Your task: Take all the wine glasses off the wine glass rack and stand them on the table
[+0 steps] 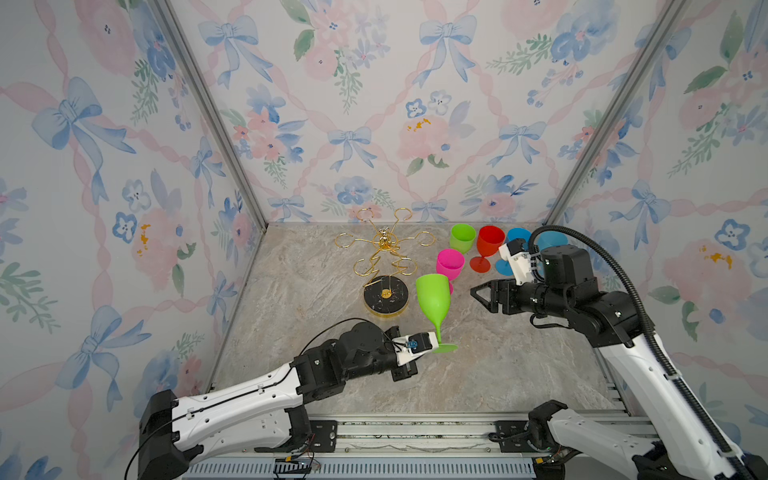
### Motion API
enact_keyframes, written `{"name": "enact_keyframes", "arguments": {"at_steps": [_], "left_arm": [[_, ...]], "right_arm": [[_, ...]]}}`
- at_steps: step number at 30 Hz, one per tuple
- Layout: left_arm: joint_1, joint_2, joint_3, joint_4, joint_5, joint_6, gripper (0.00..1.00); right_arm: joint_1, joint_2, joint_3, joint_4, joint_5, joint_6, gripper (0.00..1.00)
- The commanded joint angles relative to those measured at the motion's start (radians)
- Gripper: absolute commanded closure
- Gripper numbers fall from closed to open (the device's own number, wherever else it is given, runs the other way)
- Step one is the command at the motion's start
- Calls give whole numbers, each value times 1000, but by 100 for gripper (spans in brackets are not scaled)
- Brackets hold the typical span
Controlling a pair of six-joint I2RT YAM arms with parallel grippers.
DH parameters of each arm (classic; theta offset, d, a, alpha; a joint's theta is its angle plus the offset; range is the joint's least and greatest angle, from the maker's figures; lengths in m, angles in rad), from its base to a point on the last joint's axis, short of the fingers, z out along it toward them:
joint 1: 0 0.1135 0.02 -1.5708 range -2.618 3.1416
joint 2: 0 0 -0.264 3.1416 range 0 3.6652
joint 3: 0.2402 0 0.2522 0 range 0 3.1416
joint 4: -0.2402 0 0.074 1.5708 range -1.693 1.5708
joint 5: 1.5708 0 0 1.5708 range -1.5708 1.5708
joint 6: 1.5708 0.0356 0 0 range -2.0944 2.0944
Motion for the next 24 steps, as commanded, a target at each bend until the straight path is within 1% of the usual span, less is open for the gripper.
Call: {"name": "enact_keyframes", "arguments": {"at_steps": [1, 4, 5, 6, 9, 15, 19, 24], "left_arm": [[-66, 27, -17, 3, -159, 162, 100], [-148, 88, -17, 6, -293, 240, 100], [-173, 112, -17, 16, -366, 287, 100], [-195, 130, -17, 25, -415, 311, 100], [-252, 169, -68, 69, -547, 381, 100], [-282, 165, -135, 188, -653, 452, 100], [-307, 167, -210, 330, -773, 586, 100], [-320, 210, -267, 431, -867, 721, 100]], "right_arm": [[-14, 16, 58, -30, -57, 30, 23], [-30, 40, 65, -34, -70, 43, 24], [-38, 48, 66, -38, -72, 46, 24], [-46, 54, 68, -40, -79, 50, 24], [-81, 72, 75, -45, -128, 68, 25], [-93, 121, 100, -76, -147, 118, 29], [-74, 154, 110, -88, -156, 126, 31], [-33, 199, 151, -110, -156, 114, 31]]}}
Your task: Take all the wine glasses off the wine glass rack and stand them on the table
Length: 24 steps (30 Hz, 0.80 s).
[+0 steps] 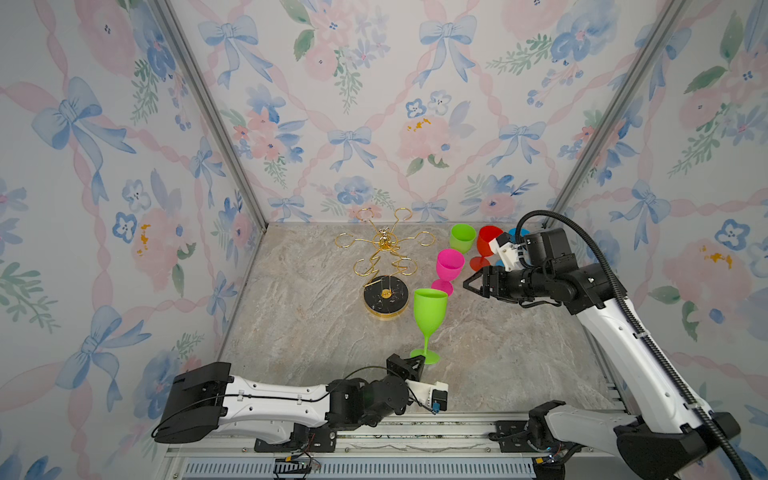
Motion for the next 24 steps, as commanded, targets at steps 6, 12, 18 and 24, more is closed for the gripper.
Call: {"name": "enact_keyframes", "arguments": {"at_steps": [6, 12, 18, 24], "left_arm": [[-21, 82, -84, 232, -175, 248, 100], [-31, 177, -92, 268, -252, 331, 100], [-30, 225, -88, 312, -294, 359, 100], [-31, 241, -100, 376, -313, 391, 100]], "right_arm": [[66, 72, 98, -57, -22, -4, 30], [110, 132, 139, -97, -19, -25, 32], [122, 172, 149, -153, -9, -60, 41], [129, 201, 131, -159, -18, -69, 49]]}}
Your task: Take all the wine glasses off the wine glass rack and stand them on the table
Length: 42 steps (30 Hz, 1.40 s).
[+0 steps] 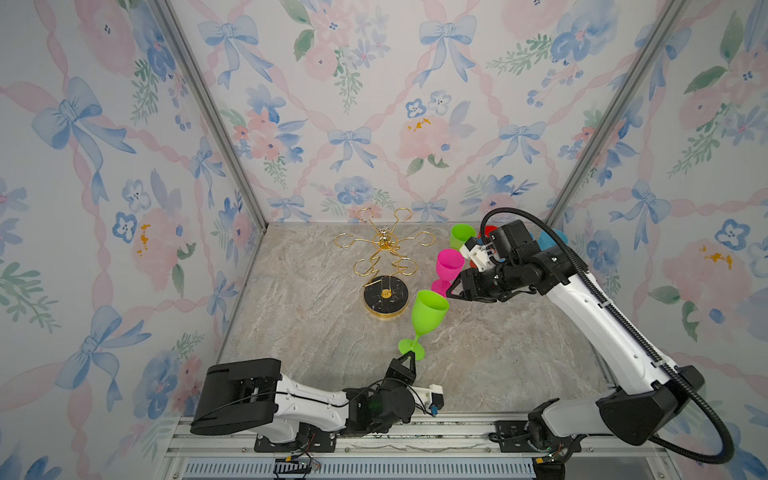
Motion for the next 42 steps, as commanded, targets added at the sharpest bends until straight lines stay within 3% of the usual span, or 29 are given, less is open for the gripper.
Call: {"name": "enact_keyframes", "arguments": {"at_steps": [1, 11, 21, 30, 42], "left_arm": [[-4, -2, -15, 68, -31, 28, 100], [-5, -14, -29, 85, -29, 49, 100], [-5, -10, -34, 94, -33, 71, 100], [-5, -29, -53, 102, -33, 104, 100], [-4, -36, -60, 111, -40, 121, 100]], "right_arm": [[12, 21, 6, -36, -17, -11, 51], [22, 116, 81, -109, -61, -39, 64], [47, 125, 39, -100, -77, -34, 68], [47, 136, 41, -122, -84, -46, 78], [51, 148, 34, -132, -107, -51, 79]]}}
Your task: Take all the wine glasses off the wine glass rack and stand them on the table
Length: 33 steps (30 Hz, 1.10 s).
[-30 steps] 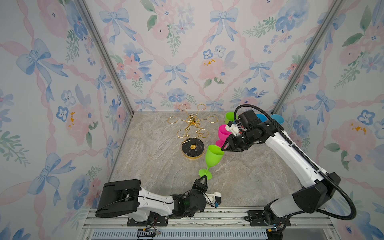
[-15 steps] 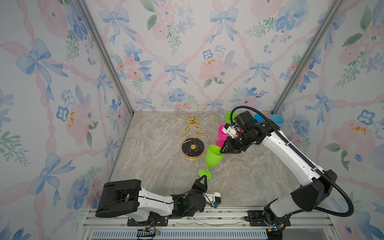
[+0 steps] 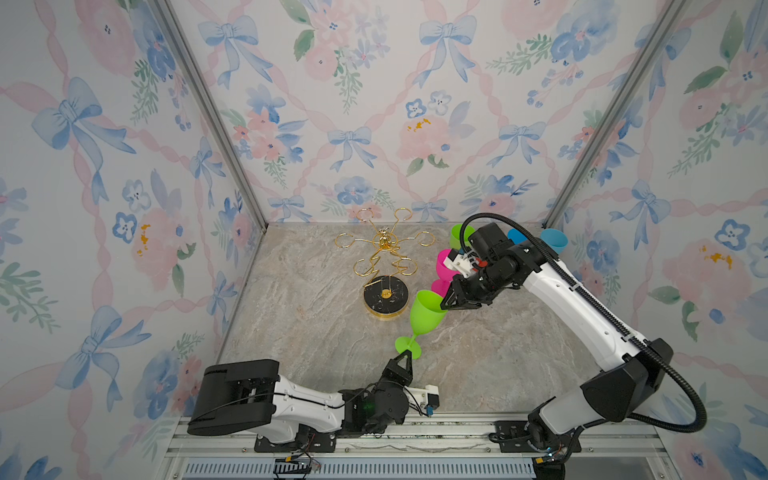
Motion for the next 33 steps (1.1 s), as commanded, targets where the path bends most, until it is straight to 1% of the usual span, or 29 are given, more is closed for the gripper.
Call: {"name": "enact_keyframes", "arguments": {"at_steps": [1, 6, 11, 15, 16, 18, 21, 23, 24, 26, 27, 28, 30, 33], "left_arm": [[-5, -16, -11, 32, -17, 9, 100], [-4, -19, -14, 32, -16, 18, 100], [-5, -40, -17, 31, -16, 29, 100], [-4, -56, -30, 31, 0, 32, 95], [-4, -57, -30, 31, 1, 32, 93], [-6, -59, -31, 31, 2, 38, 83], [-11, -68, -31, 28, 7, 34, 77], [-12, -85, -37, 29, 21, 24, 70], [-13, -94, -40, 30, 32, 19, 64], [-17, -109, -51, 27, 53, 13, 43], [-18, -115, -56, 27, 60, 10, 35], [-18, -121, -60, 28, 69, 3, 30], [-21, -136, -62, 26, 86, -18, 25], [-21, -171, -61, 23, 116, -74, 21]], "right_arm": [[12, 19, -7, -32, -21, -16, 79], [11, 34, -8, -34, -28, -23, 80], [11, 46, -11, -43, -31, -37, 86], [11, 38, -14, -38, -28, -30, 89], [10, 36, -11, -38, -25, -29, 90], [10, 36, -6, -38, -26, -27, 92], [11, 33, -1, -38, -22, -23, 95], [8, 29, 1, -38, -20, -21, 96], [7, 26, 3, -38, -15, -18, 96], [4, 18, 2, -35, -5, -18, 97], [1, 14, 2, -36, 4, -20, 97], [-2, 8, 1, -35, 17, -21, 98], [-15, -7, -7, -30, 38, -22, 99], [-45, -37, -22, -6, 75, -12, 100]]}}
